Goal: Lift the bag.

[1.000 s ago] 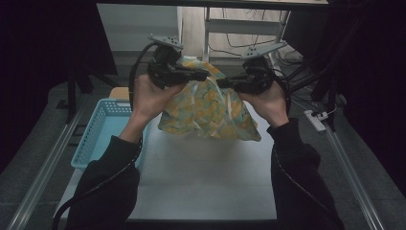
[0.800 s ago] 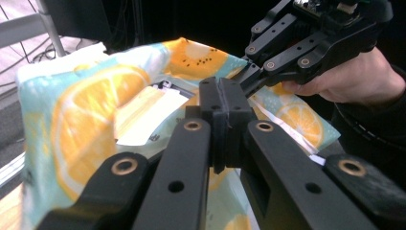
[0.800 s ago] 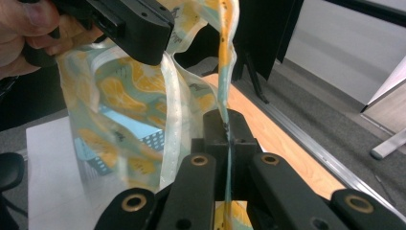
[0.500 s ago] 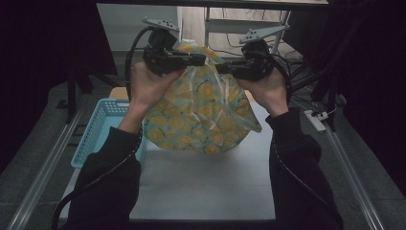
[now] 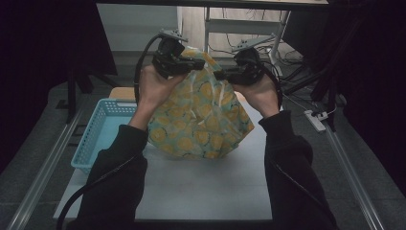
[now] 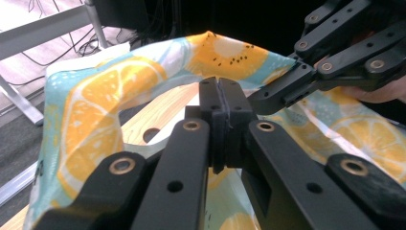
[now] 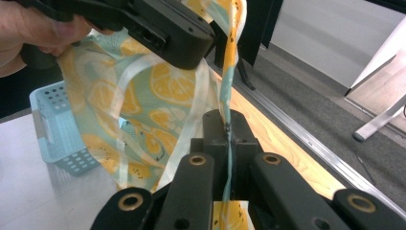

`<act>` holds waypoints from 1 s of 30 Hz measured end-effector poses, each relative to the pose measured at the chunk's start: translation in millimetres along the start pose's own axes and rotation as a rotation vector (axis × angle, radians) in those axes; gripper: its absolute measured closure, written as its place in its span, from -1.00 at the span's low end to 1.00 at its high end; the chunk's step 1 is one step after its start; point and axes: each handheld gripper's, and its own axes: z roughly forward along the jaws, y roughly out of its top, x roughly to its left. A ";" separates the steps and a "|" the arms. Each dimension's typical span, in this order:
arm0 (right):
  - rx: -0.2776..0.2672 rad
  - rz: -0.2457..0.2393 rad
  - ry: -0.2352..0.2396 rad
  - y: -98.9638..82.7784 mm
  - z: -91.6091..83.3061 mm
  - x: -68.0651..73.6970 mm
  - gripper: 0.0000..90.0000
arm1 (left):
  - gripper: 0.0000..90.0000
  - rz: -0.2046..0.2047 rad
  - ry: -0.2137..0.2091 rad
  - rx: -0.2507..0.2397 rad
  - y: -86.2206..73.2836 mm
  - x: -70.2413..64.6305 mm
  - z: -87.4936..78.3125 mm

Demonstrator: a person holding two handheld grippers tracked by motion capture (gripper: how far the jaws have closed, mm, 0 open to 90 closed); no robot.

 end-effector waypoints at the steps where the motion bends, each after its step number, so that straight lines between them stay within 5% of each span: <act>1: 0.002 0.001 0.000 -1.3 0.8 -0.5 0.96 | 0.98 0.004 0.001 0.003 -0.5 -0.4 1.9; 7: 0.004 0.008 -0.006 -6.9 1.9 -3.1 0.92 | 0.92 0.022 0.006 0.005 -2.0 -1.5 8.5; 15: -0.016 0.034 -0.006 -14.1 1.5 -5.9 0.73 | 0.45 0.038 0.013 -0.007 -7.8 -3.1 10.8; 30: -0.056 0.089 0.019 -33.1 4.9 -6.0 -0.06 | -0.27 0.039 -0.017 -0.019 -32.8 3.8 10.1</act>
